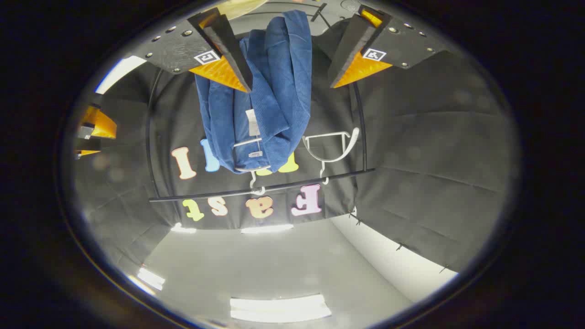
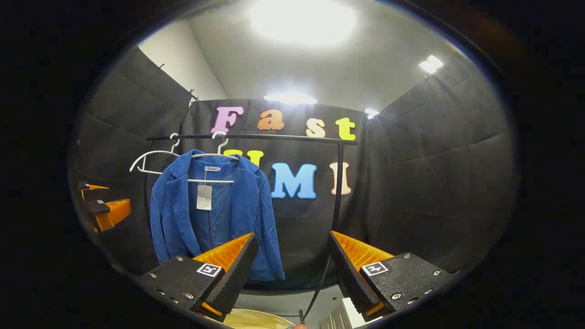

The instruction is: Grasp the clothes on the hanger with both hands and then place them into the laundry hamper below.

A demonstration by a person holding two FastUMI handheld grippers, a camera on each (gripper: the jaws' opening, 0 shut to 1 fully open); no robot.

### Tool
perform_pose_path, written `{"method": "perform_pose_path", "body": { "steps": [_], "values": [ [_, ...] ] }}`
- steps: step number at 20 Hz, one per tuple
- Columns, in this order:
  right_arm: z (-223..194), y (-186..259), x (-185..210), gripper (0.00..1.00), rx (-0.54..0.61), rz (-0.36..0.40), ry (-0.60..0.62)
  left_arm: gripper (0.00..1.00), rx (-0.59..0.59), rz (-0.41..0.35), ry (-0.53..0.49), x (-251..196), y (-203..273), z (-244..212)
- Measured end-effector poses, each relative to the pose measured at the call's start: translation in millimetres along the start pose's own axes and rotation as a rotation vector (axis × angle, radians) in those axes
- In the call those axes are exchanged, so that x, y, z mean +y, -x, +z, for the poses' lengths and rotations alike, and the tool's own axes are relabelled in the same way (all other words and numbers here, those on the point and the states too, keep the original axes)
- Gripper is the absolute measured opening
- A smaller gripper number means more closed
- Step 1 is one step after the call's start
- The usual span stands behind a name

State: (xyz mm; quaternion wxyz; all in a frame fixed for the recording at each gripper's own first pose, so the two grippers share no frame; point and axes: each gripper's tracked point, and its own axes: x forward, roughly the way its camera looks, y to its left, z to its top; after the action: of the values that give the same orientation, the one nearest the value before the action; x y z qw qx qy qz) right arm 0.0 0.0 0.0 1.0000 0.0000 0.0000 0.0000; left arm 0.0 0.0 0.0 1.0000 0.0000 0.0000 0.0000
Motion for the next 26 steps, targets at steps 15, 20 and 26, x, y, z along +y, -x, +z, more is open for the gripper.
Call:
{"method": "perform_pose_path", "body": {
  "steps": [15,20,26],
  "values": [
    [16.2,18.1,12.4,0.95,-0.033,-0.019,0.027,0.98,-0.001,-0.031,0.012,8.8,10.9,2.5],
    [19.2,19.6,24.7,0.95,-0.042,-0.003,0.035,0.98,0.008,-0.045,0.026,6.4,13.4,-3.1],
    [46.6,-28.1,43.2,0.96,-0.111,0.074,0.054,0.98,-0.004,-0.023,0.005,-7.8,-16.7,10.1]
  ]
}}
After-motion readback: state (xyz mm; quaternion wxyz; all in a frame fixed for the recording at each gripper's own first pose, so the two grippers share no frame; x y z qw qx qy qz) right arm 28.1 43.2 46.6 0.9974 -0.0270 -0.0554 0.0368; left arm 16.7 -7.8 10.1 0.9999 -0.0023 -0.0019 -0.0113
